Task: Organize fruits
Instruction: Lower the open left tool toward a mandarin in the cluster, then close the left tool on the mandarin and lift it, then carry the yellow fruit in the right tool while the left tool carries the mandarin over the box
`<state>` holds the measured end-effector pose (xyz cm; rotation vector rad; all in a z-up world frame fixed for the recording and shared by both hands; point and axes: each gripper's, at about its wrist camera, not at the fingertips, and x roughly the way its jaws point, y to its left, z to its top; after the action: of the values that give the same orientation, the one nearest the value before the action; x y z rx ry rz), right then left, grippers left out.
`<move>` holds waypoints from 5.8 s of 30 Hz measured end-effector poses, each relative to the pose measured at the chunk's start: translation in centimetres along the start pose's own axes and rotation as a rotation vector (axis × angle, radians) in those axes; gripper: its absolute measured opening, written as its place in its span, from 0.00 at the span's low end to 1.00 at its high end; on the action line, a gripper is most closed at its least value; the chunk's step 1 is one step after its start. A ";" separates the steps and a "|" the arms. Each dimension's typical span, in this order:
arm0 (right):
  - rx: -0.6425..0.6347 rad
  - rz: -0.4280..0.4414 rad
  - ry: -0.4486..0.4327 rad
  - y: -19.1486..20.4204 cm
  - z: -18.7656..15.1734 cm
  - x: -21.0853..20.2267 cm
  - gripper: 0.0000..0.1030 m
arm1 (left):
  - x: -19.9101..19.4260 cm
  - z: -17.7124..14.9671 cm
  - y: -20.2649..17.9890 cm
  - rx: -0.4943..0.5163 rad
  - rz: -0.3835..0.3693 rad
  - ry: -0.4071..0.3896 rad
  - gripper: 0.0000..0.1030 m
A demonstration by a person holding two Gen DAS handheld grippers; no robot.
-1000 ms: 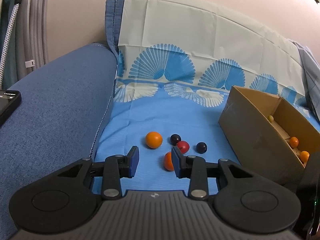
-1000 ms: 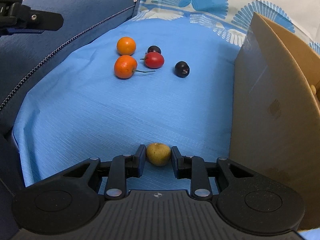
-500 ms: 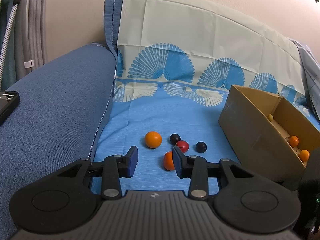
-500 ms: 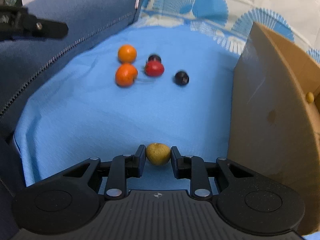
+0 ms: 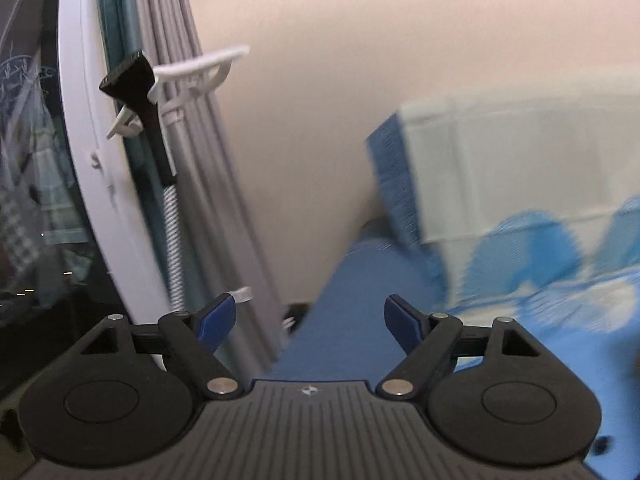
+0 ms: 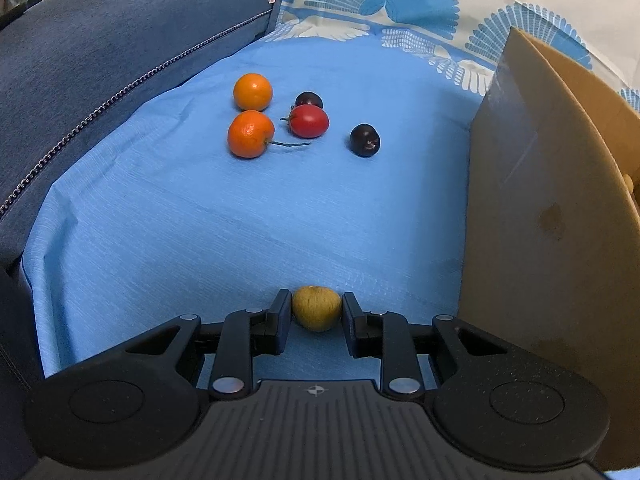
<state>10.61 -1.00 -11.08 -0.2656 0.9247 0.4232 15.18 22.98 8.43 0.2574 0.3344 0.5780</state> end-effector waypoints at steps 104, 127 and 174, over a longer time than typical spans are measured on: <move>0.006 -0.057 0.013 0.5 -0.4 -0.5 0.27 | 1.7 -15.4 -10.4 -0.335 -0.555 0.488 0.63; 0.036 -0.058 -0.023 0.2 0.8 -0.3 0.27 | 1.0 -16.0 -16.8 -0.080 -0.684 0.424 0.73; 0.500 -0.306 -0.666 -26.7 -3.3 -18.1 0.27 | -16.3 -6.9 -19.7 -0.029 -0.834 -0.058 0.40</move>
<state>11.06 -30.31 2.82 0.1902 0.3021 -0.0235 9.32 -1.24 -0.53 0.0875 0.3433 -0.2460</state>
